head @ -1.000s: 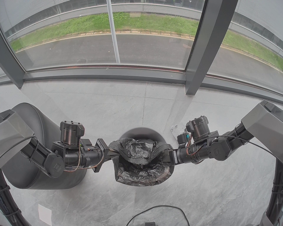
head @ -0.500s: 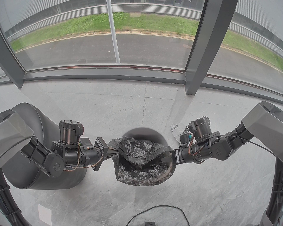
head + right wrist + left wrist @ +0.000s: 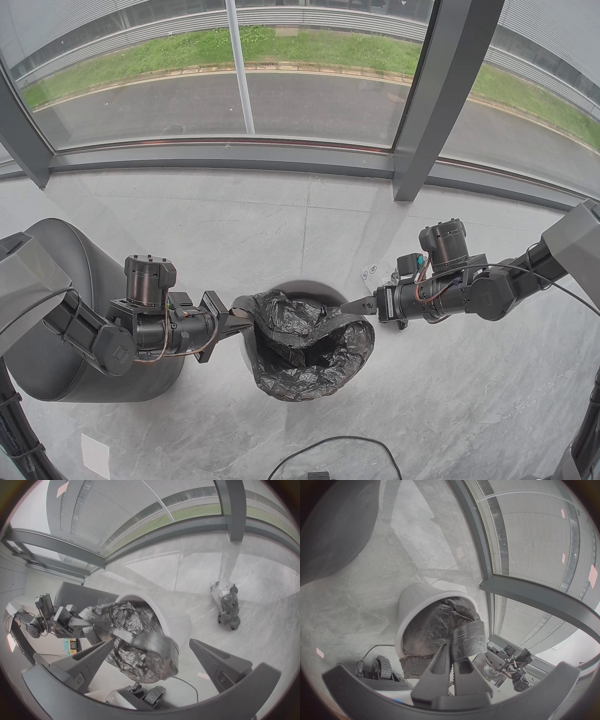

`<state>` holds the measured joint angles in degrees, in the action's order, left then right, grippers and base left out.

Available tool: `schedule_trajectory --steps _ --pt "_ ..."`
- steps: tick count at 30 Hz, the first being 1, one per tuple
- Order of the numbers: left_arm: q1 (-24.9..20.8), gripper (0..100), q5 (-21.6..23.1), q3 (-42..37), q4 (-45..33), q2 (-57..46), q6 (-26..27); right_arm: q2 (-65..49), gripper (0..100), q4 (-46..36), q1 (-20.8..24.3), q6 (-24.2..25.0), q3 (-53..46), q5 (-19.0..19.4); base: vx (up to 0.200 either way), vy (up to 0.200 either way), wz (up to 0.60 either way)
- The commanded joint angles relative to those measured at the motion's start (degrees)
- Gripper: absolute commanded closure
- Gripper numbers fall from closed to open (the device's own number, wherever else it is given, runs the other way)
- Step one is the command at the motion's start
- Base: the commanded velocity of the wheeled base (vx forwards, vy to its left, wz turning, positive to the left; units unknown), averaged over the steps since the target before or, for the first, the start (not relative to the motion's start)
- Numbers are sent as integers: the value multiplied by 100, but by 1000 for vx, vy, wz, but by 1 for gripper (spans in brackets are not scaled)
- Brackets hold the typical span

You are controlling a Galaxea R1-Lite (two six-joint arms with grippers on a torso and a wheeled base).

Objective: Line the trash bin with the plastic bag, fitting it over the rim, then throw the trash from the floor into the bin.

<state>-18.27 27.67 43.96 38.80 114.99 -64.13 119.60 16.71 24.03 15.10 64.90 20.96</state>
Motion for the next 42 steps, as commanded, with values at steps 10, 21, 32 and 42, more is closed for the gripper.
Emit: schedule_trajectory --steps 10,21,32,42 --pt "-1 100 1 60 -4 -3 -3 -306 0 51 735 -174 102 -601 0 0 0" --pt "-1 100 -7 69 -4 -12 -3 845 0 1176 1464 -2134 471 -2632 0 0 0" --pt "8 100 1 69 5 -21 -3 1144 0 1765 1552 -3092 365 -2764 0 0 0" --pt "-1 100 1 69 5 5 -3 1303 0 1783 1631 -3092 383 -2772 0 0 0"
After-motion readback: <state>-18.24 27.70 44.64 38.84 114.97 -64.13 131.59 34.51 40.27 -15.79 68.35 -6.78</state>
